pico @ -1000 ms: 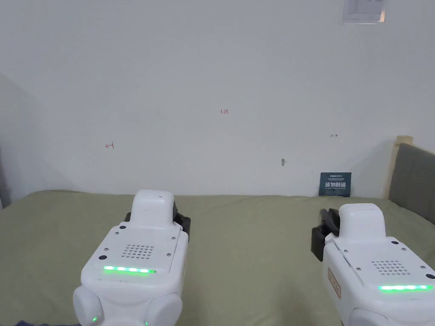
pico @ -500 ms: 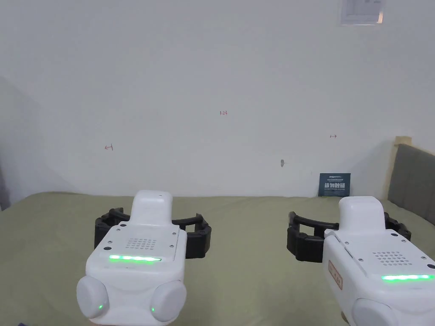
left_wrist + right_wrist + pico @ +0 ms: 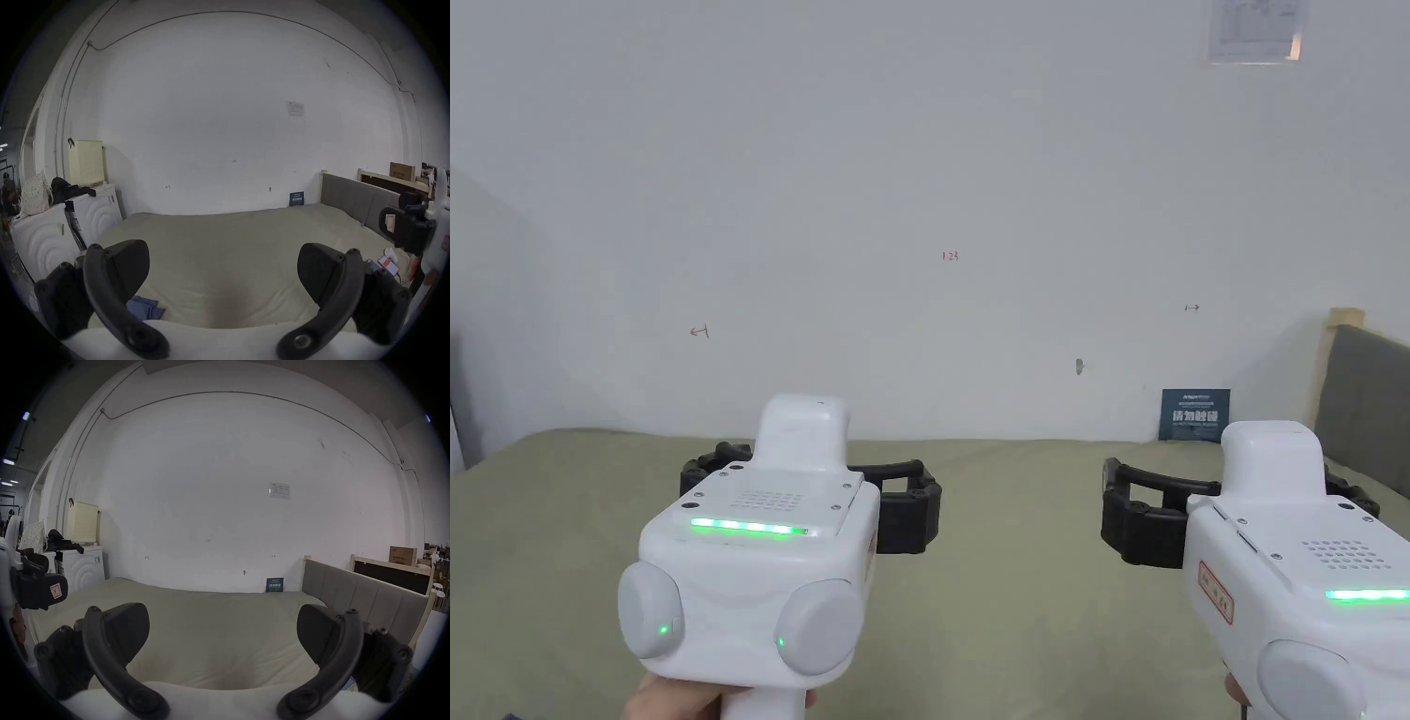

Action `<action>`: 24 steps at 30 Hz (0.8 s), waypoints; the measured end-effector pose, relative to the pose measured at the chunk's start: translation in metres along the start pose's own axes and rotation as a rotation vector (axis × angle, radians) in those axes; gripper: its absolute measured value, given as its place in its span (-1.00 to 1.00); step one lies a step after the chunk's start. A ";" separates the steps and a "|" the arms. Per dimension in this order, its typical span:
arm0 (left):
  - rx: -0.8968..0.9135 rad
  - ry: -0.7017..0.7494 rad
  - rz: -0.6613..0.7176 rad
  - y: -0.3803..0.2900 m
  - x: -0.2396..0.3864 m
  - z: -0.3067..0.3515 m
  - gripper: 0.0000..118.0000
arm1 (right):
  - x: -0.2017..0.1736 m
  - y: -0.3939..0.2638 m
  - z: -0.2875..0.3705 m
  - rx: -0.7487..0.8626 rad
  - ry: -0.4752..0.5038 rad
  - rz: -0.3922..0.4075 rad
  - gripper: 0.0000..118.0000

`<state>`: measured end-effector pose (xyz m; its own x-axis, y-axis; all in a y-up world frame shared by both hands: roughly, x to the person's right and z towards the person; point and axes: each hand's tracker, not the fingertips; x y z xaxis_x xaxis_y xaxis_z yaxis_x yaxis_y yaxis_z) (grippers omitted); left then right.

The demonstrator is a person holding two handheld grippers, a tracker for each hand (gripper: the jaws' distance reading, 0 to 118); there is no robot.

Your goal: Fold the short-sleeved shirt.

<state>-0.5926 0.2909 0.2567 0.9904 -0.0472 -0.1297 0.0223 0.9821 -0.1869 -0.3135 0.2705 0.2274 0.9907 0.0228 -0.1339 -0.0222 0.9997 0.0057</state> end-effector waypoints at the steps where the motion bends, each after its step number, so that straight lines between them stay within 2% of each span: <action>1: 0.001 0.000 0.012 0.001 -0.001 0.000 1.00 | -0.001 0.000 0.001 -0.001 -0.001 0.001 1.00; 5: -0.027 0.099 0.002 0.003 -0.001 -0.002 1.00 | -0.003 -0.001 0.003 -0.009 0.007 0.009 1.00; 7: -0.083 0.036 -0.003 0.004 -0.002 -0.007 1.00 | -0.004 -0.002 0.002 -0.009 0.012 0.008 1.00; 9: -0.016 0.042 0.102 -0.001 -0.006 -0.004 1.00 | -0.006 -0.001 0.005 -0.012 0.017 0.003 1.00; 10: -0.012 0.056 0.112 -0.003 -0.006 0.000 1.00 | -0.007 -0.001 0.005 -0.011 0.020 0.001 1.00; 13: -0.044 0.097 0.012 -0.004 -0.003 0.003 1.00 | -0.009 -0.001 0.005 -0.014 0.031 0.016 1.00; 15: 0.006 0.090 -0.033 -0.009 0.000 0.004 1.00 | -0.009 -0.001 0.003 -0.017 0.030 0.025 1.00; 16: 0.046 0.088 -0.028 -0.011 -0.002 0.005 1.00 | -0.009 -0.001 0.003 -0.016 0.029 0.025 1.00; 20: 0.013 0.027 0.038 -0.009 -0.013 0.005 1.00 | -0.005 -0.002 0.004 -0.018 0.023 0.013 1.00; 24: 0.032 0.050 0.002 -0.008 -0.011 0.006 1.00 | -0.003 -0.004 0.002 -0.025 0.018 0.017 1.00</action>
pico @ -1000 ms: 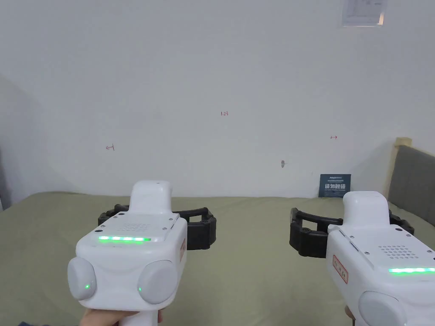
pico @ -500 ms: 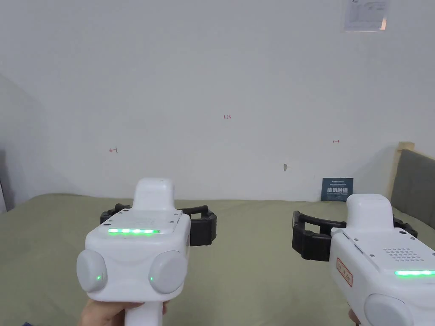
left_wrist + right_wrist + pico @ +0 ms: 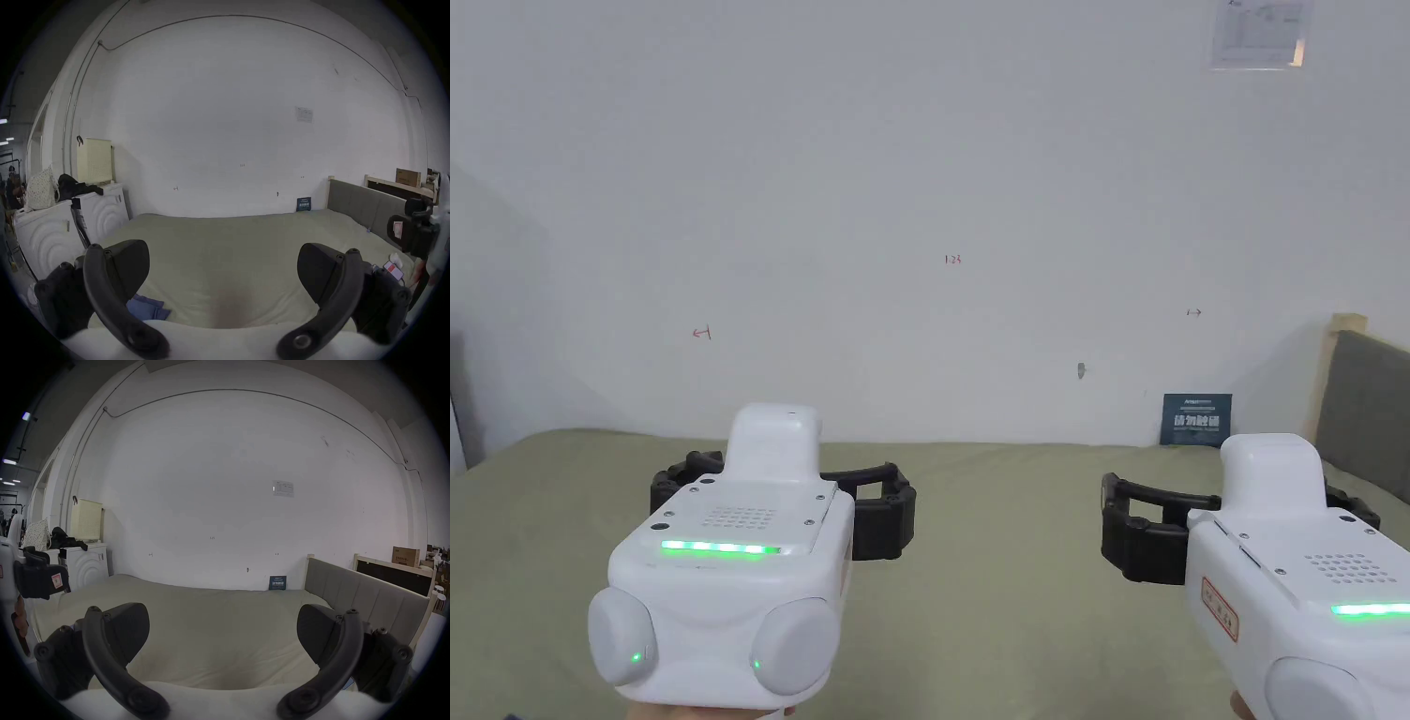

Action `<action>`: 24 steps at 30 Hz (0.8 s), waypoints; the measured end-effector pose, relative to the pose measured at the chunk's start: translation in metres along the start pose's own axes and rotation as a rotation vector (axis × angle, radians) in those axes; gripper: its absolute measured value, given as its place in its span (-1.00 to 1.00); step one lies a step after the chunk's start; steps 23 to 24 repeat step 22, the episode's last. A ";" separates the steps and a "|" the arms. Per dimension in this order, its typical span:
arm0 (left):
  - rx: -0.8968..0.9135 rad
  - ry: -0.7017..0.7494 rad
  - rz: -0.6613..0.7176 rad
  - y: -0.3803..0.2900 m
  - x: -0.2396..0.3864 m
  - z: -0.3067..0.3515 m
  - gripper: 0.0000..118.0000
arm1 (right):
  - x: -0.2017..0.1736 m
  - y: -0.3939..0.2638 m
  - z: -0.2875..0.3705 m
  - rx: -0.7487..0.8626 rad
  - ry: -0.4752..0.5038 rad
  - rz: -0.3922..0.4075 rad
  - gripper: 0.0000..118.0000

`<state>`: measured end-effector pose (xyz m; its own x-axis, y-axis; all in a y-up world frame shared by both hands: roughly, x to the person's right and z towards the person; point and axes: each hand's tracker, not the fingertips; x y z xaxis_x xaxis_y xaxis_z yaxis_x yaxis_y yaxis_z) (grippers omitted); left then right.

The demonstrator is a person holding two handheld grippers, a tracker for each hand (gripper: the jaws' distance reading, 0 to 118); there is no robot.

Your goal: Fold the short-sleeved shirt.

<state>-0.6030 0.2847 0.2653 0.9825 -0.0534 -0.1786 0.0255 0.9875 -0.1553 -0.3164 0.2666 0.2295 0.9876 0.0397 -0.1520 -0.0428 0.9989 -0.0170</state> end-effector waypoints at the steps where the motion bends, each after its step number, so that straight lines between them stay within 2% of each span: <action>1: 0.000 0.002 -0.005 0.000 0.001 0.000 1.00 | 0.000 0.000 0.000 0.000 0.000 0.000 1.00; 24: -0.032 -0.007 0.021 -0.007 -0.008 -0.007 1.00 | 0.002 -0.002 -0.004 -0.013 -0.007 0.004 1.00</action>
